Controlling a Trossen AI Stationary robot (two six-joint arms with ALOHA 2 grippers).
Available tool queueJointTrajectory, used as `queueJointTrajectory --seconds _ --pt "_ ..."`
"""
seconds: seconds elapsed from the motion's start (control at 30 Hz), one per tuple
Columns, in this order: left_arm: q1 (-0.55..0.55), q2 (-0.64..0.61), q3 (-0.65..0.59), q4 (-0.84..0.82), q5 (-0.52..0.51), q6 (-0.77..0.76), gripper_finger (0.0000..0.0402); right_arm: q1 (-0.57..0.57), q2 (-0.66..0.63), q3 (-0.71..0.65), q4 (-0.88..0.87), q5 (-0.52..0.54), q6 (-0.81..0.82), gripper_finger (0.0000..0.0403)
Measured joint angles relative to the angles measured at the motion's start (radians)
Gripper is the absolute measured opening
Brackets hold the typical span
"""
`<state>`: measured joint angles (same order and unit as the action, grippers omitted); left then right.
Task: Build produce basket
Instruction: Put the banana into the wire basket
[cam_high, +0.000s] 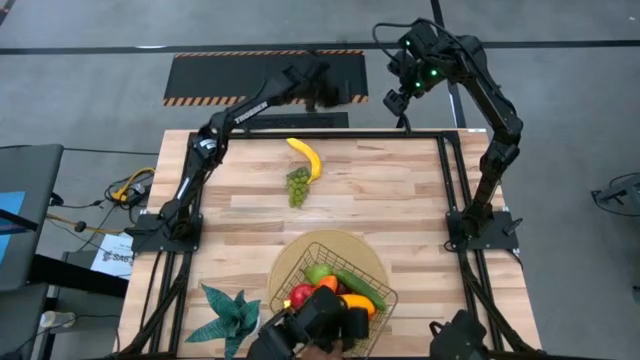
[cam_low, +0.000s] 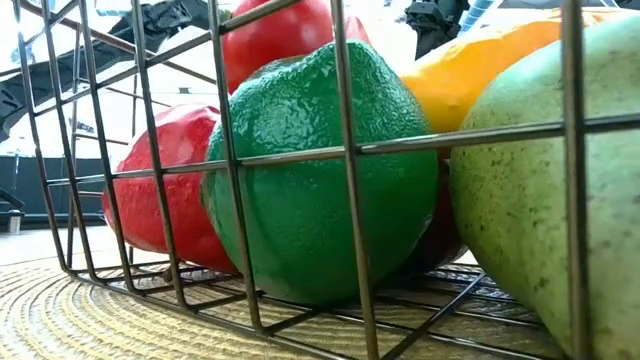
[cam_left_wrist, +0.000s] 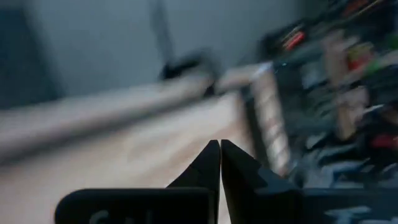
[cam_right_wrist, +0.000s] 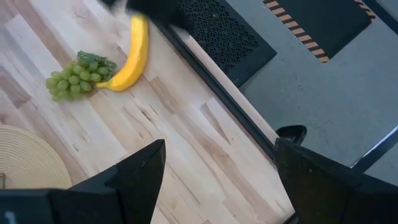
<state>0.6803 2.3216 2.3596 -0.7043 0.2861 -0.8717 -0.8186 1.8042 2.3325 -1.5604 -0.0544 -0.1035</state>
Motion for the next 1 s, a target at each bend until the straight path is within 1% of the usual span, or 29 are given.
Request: queueJointTrajectory --seconds 0.03,0.07,0.1,0.17,0.23,0.27,0.33,0.4,0.5,0.6,0.7,0.8,0.9,1.0 --pt "0.007 -0.003 -0.008 0.074 -0.014 0.004 0.0000 -0.003 0.000 0.000 -0.001 0.000 0.000 0.0317" --pt "0.019 0.000 -0.016 0.096 -0.002 -0.022 0.0000 -0.007 0.000 0.000 -0.003 0.000 0.000 0.0317" --pt "0.027 0.014 -0.028 0.083 0.020 -0.052 0.0000 -0.009 0.000 0.000 -0.004 0.000 0.002 0.0317" --pt "0.039 0.070 -0.047 0.123 0.076 -0.047 0.0000 -0.010 0.000 0.000 -0.007 0.001 0.004 0.0317" --pt "0.027 0.118 -0.058 0.126 0.102 -0.046 0.0000 -0.009 0.000 0.000 -0.005 0.000 0.005 0.0317" --pt "0.018 0.129 -0.058 0.170 0.112 -0.043 0.0000 -0.009 0.000 0.000 -0.007 0.000 0.005 0.0317" --pt "0.005 0.124 -0.051 0.177 0.086 -0.046 0.0000 -0.008 0.000 0.000 -0.006 0.000 0.005 0.0317" --pt "0.003 0.114 -0.044 0.158 0.034 -0.080 0.0000 -0.009 0.000 0.000 -0.007 0.000 0.002 0.0317" --pt "0.016 0.113 -0.050 0.002 -0.012 -0.118 0.0000 -0.009 0.000 0.000 -0.006 0.000 0.001 0.0317" --pt "0.013 0.117 -0.051 -0.097 -0.081 -0.094 0.0000 -0.009 0.000 0.000 -0.001 0.000 0.000 0.0317" --pt "0.003 0.116 -0.050 -0.134 -0.135 -0.101 0.0000 -0.009 0.000 0.000 0.002 0.000 0.000 0.0317" --pt "0.006 0.117 -0.050 -0.135 -0.171 -0.160 0.0000 -0.010 0.000 0.000 0.009 0.000 -0.003 0.0317" --pt "0.008 0.117 -0.049 -0.125 -0.164 -0.151 0.0000 -0.016 0.000 0.000 0.012 0.000 -0.003 0.0317" --pt "-0.006 0.112 -0.005 -0.129 -0.139 -0.101 0.0000 -0.029 0.000 0.000 0.012 -0.001 -0.003 0.0317"
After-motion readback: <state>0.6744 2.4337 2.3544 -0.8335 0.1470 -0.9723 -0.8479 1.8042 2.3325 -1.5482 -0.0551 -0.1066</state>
